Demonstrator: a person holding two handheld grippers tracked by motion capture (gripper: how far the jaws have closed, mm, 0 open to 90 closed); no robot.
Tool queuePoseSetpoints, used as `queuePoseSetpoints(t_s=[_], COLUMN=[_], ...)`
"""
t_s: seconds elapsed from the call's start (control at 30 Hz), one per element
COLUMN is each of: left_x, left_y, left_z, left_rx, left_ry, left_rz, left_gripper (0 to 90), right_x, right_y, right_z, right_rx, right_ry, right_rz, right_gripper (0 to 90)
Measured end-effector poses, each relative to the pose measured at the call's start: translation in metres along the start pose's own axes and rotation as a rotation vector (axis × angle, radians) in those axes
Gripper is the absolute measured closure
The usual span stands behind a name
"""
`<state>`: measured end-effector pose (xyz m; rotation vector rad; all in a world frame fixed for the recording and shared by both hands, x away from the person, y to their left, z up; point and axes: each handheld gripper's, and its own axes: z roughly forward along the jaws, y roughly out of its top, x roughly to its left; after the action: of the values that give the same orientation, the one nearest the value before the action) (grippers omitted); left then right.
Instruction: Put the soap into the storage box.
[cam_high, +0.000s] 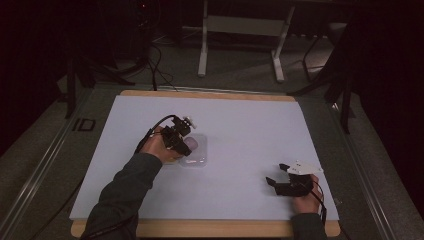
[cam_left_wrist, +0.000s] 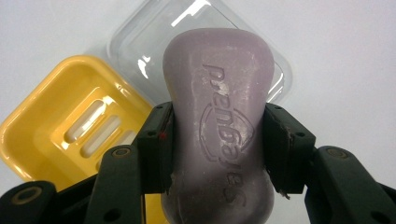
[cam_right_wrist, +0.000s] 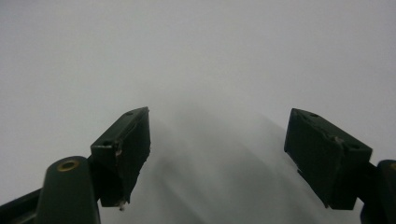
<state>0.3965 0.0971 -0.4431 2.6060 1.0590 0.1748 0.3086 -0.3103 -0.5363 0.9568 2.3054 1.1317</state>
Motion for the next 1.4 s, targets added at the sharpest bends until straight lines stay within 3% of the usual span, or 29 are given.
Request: queuePoseSetpoints(t_s=[1.4], left_x=[0.025], left_y=[-0.012], left_z=[-0.007], left_rx=[-0.018], left_ry=[0.006], left_rz=[-0.085], left_gripper=[49.5], right_x=[0.0], right_y=[0.0], right_z=[0.0], right_rx=[0.0], right_ry=[0.001], right_rz=[0.0], right_gripper=[22.2])
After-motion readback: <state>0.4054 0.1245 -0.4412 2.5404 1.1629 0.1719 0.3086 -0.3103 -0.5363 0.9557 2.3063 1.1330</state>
